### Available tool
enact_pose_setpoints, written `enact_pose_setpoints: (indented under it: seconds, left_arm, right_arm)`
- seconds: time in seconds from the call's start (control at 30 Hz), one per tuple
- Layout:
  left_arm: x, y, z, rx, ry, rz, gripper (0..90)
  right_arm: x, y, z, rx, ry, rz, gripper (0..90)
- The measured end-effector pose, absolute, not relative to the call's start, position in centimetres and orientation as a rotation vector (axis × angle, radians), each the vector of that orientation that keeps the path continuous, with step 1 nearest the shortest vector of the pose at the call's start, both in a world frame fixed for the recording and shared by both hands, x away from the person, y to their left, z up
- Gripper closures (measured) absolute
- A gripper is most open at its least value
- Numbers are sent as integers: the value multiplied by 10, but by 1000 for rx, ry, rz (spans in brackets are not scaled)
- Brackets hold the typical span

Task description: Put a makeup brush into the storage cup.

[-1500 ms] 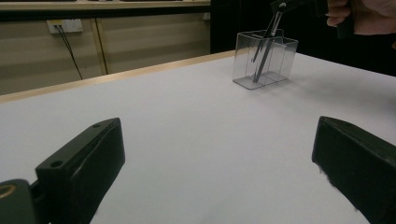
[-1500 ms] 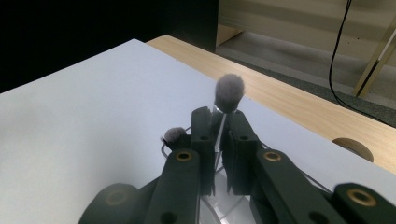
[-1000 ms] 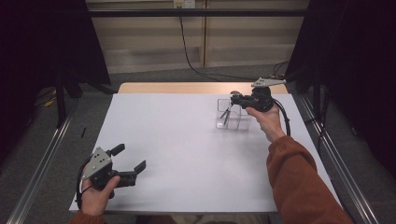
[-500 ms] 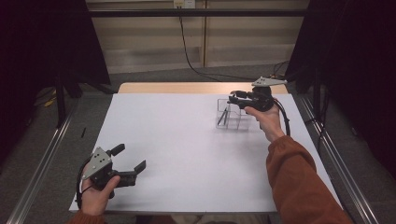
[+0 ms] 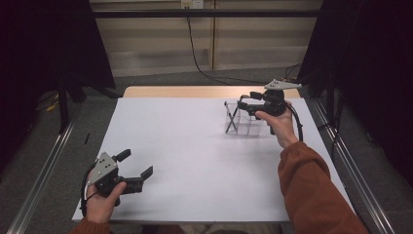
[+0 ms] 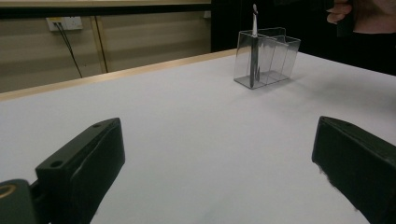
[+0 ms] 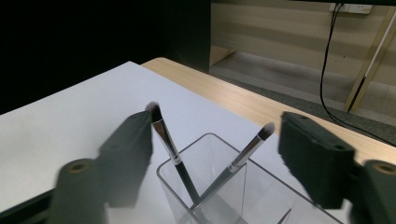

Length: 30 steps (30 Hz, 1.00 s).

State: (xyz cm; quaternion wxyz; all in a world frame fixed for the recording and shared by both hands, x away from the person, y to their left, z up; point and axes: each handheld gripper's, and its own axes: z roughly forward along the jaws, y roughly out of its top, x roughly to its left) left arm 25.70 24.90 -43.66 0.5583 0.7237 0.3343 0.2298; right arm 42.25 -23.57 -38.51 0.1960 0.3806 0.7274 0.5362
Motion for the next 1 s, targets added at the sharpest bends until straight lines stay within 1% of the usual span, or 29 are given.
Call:
enact_pose_setpoints:
  seconds: [0.07, 0.13, 0.17, 0.2, 0.3, 0.37, 0.73, 0.83, 0.9, 1.0]
  left_arm:
    - [257, 249, -437, 1705, 794, 544, 26]
    - [258, 250, -437, 1703, 797, 542, 26]
    - [258, 249, -437, 1701, 797, 541, 26]
    - [258, 249, -437, 1701, 798, 540, 26]
    - [258, 249, -437, 1705, 796, 543, 26]
    - [258, 250, -437, 1702, 796, 542, 26]
    - [255, 252, -436, 1690, 789, 549, 26]
    - [255, 253, -436, 1688, 791, 550, 26]
    - [256, 253, -436, 1682, 792, 552, 26]
    - [258, 253, -436, 1683, 797, 551, 26]
  right_arm:
    - [422, -237, -385, 1070, 2024, 1510, 130]
    - [421, -238, -385, 1065, 2026, 1525, 105]
    - [419, -238, -385, 1070, 2024, 1521, 56]
    - [418, -238, -386, 1080, 2018, 1511, 27]
    - [416, -240, -387, 1077, 2010, 1532, 30]
    - [415, -242, -388, 1086, 2012, 1539, 0]
    - [400, -246, -394, 1089, 1996, 1527, 3]
    - [392, -248, -396, 1107, 1962, 1486, 21]
    - [387, -250, -397, 1091, 1968, 1486, 7]
    - [379, -255, -398, 1086, 1944, 1492, 9]
